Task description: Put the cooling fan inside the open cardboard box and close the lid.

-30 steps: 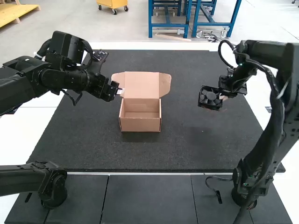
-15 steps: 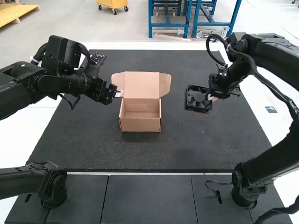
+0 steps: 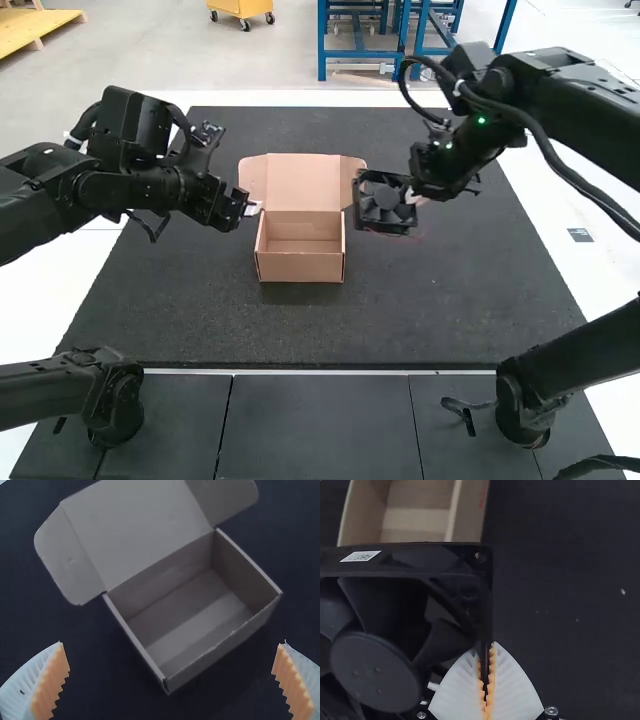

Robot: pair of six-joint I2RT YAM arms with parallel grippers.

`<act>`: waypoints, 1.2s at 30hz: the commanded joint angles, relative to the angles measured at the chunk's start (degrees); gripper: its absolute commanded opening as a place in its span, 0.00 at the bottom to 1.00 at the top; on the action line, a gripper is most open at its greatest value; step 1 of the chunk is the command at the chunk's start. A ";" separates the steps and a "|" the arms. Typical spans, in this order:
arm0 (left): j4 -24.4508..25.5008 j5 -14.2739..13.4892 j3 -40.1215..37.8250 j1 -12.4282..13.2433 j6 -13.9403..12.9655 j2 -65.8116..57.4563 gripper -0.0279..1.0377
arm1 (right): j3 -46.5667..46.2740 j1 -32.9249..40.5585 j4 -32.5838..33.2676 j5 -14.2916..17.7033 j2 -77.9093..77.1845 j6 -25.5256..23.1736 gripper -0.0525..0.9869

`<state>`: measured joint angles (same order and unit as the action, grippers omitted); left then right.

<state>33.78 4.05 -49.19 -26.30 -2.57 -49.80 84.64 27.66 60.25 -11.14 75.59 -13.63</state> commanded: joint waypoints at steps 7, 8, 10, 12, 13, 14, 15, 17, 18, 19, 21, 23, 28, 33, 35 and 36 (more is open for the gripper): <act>1.20 -0.98 -0.29 -0.15 0.20 3.48 0.93 | 4.83 7.85 -3.21 2.79 7.64 -4.74 0.04; 1.64 -1.15 -0.21 -0.15 0.20 3.83 0.93 | 5.10 8.11 -3.91 3.14 8.43 -4.83 0.04; 2.69 -1.33 -0.21 -0.15 0.20 4.63 0.93 | 5.89 8.29 -4.70 3.49 9.93 -5.36 0.04; 3.84 -1.42 -0.12 -0.24 0.20 5.68 0.93 | 6.77 8.29 -5.49 3.58 11.42 -5.62 0.04; 4.45 -1.42 -0.12 -0.15 0.20 6.12 0.93 | 7.20 8.29 -5.93 3.58 12.21 -5.80 0.04; 5.07 -1.51 -0.21 -0.15 0.20 6.65 0.93 | 7.73 8.29 -6.20 3.67 12.91 -5.88 0.04; 5.60 -1.77 -0.12 -0.15 0.20 7.17 0.93 | 8.17 8.29 -6.55 3.67 13.53 -5.88 0.04; 6.56 -1.86 0.06 -0.15 0.20 8.14 0.93 | 8.79 8.29 -7.51 3.84 14.85 -5.97 0.04; 6.91 -1.86 0.15 -0.15 0.20 8.58 0.93 | 9.23 8.29 -7.95 3.84 15.46 -5.97 0.04; 7.35 -1.95 0.15 -0.15 0.20 9.20 0.93 | 9.58 8.46 -8.48 3.84 16.17 -6.24 0.04; 8.06 -1.95 0.41 -0.15 0.20 9.81 0.93 | 10.46 8.81 -8.92 3.84 17.40 -6.76 0.04; 8.67 -1.95 0.50 -0.24 0.20 10.43 0.93 | 11.42 8.90 -9.45 3.84 18.80 -7.38 0.04; 9.02 -2.21 0.85 -0.15 0.20 11.04 0.93 | 13.88 10.92 -10.06 3.84 21.97 -8.61 0.04; 9.11 -2.30 0.94 -0.15 0.20 11.22 0.93 | 14.94 12.42 -10.50 3.93 24.69 -8.78 0.04; 9.29 -2.30 1.02 -0.15 0.20 11.22 0.93 | 15.11 12.42 -10.77 4.72 25.83 -8.78 0.04; 9.46 -2.30 1.02 -0.15 0.20 11.22 0.93 | 15.29 12.42 -11.03 4.98 26.45 -8.78 0.04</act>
<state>43.13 2.52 -48.16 -26.30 -2.55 -39.42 97.89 39.90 49.67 -7.05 101.36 -21.47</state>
